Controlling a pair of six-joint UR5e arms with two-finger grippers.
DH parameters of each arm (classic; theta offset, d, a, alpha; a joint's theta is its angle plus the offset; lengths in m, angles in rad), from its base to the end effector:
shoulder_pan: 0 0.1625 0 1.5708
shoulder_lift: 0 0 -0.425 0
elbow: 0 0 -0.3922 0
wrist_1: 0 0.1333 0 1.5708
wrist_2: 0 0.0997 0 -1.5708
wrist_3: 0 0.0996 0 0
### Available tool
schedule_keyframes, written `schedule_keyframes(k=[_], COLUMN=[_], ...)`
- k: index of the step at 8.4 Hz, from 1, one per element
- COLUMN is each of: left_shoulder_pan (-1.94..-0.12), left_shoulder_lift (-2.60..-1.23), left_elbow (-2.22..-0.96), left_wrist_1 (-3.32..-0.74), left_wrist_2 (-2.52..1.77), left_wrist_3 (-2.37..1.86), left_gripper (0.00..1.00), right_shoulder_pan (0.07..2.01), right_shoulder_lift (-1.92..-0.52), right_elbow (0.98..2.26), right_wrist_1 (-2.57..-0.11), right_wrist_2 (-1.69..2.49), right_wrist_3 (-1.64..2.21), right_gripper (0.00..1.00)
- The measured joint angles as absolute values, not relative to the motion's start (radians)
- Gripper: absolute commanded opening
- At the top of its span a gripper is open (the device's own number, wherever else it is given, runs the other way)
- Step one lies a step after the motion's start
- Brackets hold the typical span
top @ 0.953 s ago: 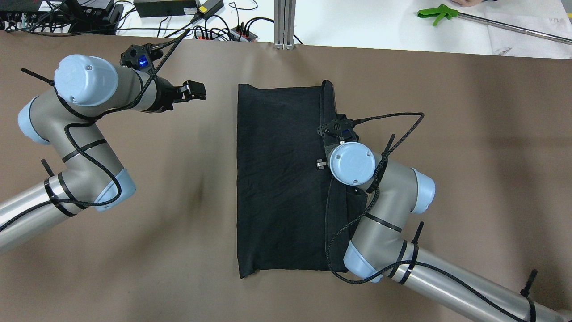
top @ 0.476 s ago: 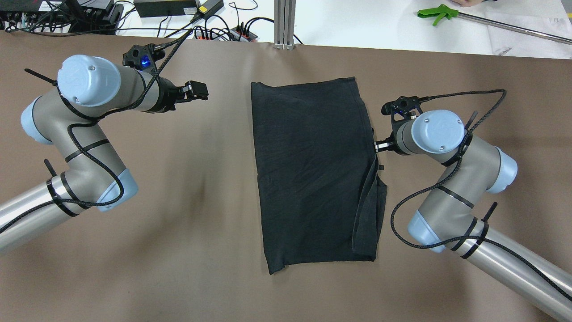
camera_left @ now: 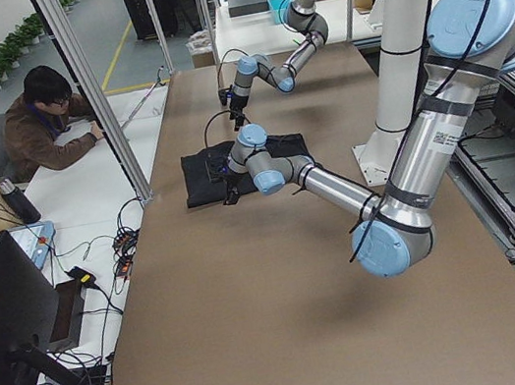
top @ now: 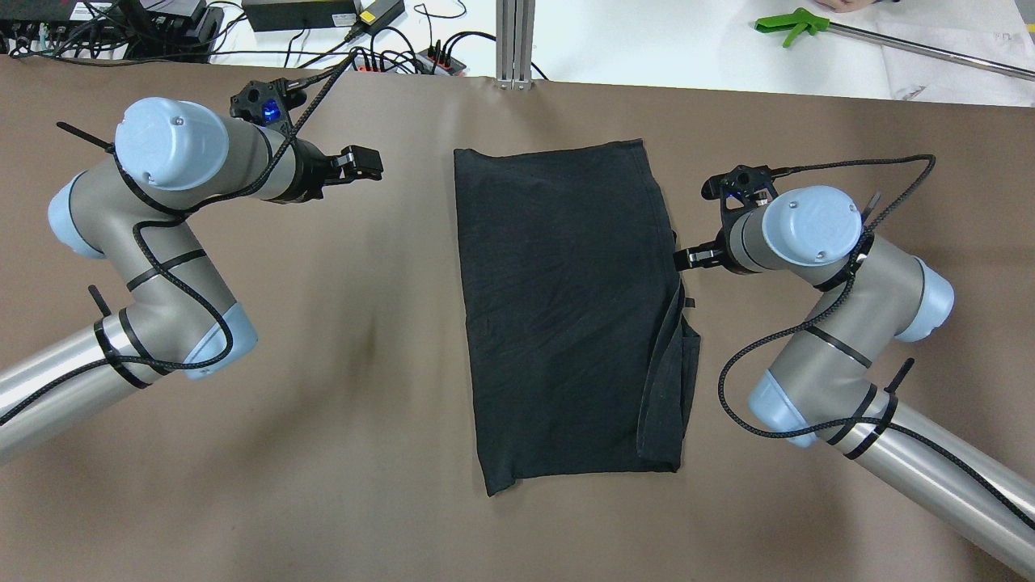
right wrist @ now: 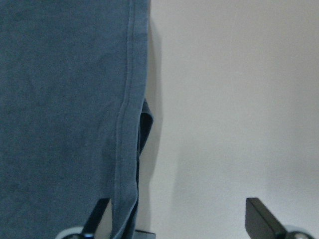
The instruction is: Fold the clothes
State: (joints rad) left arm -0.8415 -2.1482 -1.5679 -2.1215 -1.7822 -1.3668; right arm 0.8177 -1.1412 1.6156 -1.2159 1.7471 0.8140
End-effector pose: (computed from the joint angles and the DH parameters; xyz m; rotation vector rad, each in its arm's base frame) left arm 0.3773 -0.5909 0.2575 0.3998 1.0749 -0.4481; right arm -0.3707 -0.5648 0.3624 0.4686 -0.7012 -0.0159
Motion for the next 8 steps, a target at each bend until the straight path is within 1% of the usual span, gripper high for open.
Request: schedule_keyframes(k=[4,8], left_shoulder_pan=[-0.842,-0.842], left_shoulder_lift=[-2.151,-2.149], left_elbow=[-1.567,-1.568], left_wrist_1=[-2.122,-2.123], left_wrist_2=[-1.783,-1.783], left_wrist_3=[-1.36,-1.359], left_gripper=[1.0,1.0], right_shoulder_pan=[0.727,0.653], right_shoulder_lift=[-1.14,-1.146], right_elbow=[1.644,1.63], right_wrist_1=[-1.219,-1.23], right_wrist_2=[1.749,1.691], right_wrist_3=[1.029,1.076], right_gripper=[0.94,0.94])
